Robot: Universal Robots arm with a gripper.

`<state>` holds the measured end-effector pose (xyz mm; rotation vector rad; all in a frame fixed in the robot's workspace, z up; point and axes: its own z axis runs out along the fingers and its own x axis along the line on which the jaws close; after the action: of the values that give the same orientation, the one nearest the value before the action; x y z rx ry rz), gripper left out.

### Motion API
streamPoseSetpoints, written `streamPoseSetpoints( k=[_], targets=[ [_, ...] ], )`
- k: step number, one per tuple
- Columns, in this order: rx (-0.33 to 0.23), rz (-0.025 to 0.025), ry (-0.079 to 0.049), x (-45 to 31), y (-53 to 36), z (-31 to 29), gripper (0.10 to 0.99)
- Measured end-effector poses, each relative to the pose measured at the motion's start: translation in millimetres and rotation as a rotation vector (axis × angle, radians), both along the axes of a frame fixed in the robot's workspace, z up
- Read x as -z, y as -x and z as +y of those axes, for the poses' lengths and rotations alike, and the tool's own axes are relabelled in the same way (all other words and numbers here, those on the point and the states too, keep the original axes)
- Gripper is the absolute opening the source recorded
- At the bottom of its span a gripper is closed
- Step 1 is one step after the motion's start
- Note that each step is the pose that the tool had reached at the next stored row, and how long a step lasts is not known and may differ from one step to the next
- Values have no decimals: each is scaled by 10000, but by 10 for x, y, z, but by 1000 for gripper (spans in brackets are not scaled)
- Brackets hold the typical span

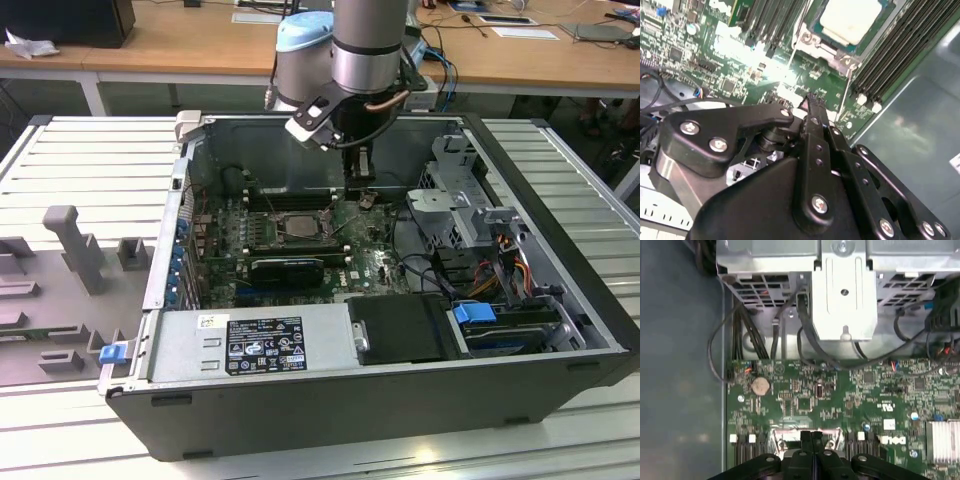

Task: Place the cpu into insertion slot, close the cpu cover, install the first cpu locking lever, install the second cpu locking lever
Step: 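Close the cpu cover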

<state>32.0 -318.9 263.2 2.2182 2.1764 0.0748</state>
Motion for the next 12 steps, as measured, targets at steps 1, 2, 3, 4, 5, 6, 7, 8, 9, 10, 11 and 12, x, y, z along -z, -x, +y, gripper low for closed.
streamPoseSetpoints(
  k=[1, 2, 3, 4, 5, 6, 7, 8, 9, 10, 11, 12],
  targets=[
    [0, -1, -1, 1, -19, 0, 106],
    [-1, -1, 0, 1, -44, 0, 106],
    [-3, -1, -1, 2, -64, 0, 106],
    [-1, 0, 0, 2, -96, 0, 106],
    [-1, -1, -1, 4, -120, 0, 106],
    [-1, -1, 0, 5, -140, 0, 106],
    [-2, -1, -1, 7, -169, 0, 106],
    [-1, 0, 0, 9, -183, 0, 106],
    [-1, 0, 1, 12, -198, 0, 106],
    [-1, 0, 0, 16, -211, 0, 106],
    [-2, 0, 0, 25, -226, 0, 106],
    [-3, 0, 0, 36, -236, 0, 106]
  ],
)
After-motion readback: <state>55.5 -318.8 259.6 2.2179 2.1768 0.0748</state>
